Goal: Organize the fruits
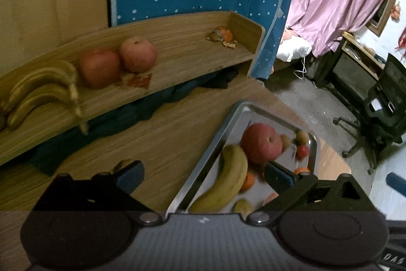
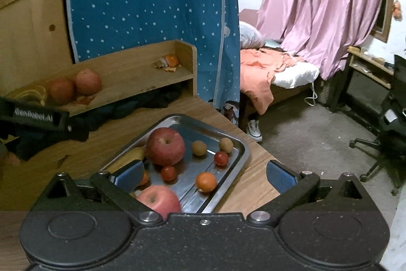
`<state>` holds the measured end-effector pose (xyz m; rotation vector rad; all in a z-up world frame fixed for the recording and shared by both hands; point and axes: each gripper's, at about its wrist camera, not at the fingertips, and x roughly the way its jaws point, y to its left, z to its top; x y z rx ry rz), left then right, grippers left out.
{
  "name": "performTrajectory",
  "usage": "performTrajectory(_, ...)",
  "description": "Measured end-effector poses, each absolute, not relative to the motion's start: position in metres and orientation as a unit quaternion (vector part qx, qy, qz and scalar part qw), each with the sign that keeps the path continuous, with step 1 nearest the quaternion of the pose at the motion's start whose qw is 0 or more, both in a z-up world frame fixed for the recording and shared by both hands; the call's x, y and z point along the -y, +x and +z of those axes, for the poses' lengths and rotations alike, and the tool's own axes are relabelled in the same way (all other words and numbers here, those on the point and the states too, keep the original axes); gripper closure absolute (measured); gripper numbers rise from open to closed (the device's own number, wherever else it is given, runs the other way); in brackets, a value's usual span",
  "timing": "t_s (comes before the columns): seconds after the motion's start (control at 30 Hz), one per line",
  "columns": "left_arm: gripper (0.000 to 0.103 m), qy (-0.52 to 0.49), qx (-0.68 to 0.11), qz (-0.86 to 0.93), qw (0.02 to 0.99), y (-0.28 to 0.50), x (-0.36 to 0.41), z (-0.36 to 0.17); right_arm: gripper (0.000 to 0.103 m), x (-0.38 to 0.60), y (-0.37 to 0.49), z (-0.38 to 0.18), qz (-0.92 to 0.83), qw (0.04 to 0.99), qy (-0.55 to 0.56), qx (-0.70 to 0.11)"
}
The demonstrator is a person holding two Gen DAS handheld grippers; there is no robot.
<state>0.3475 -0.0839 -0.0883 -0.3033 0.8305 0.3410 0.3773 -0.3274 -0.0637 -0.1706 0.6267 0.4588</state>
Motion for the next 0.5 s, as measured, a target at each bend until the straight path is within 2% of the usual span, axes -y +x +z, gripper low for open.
performTrajectory(0.5,0.0,-0.149,-0.377,0.191,0.894,0.275,0.085,-0.078,0.001,0.325,0.31,-0.04,0.231,0.93,-0.095,-0.27)
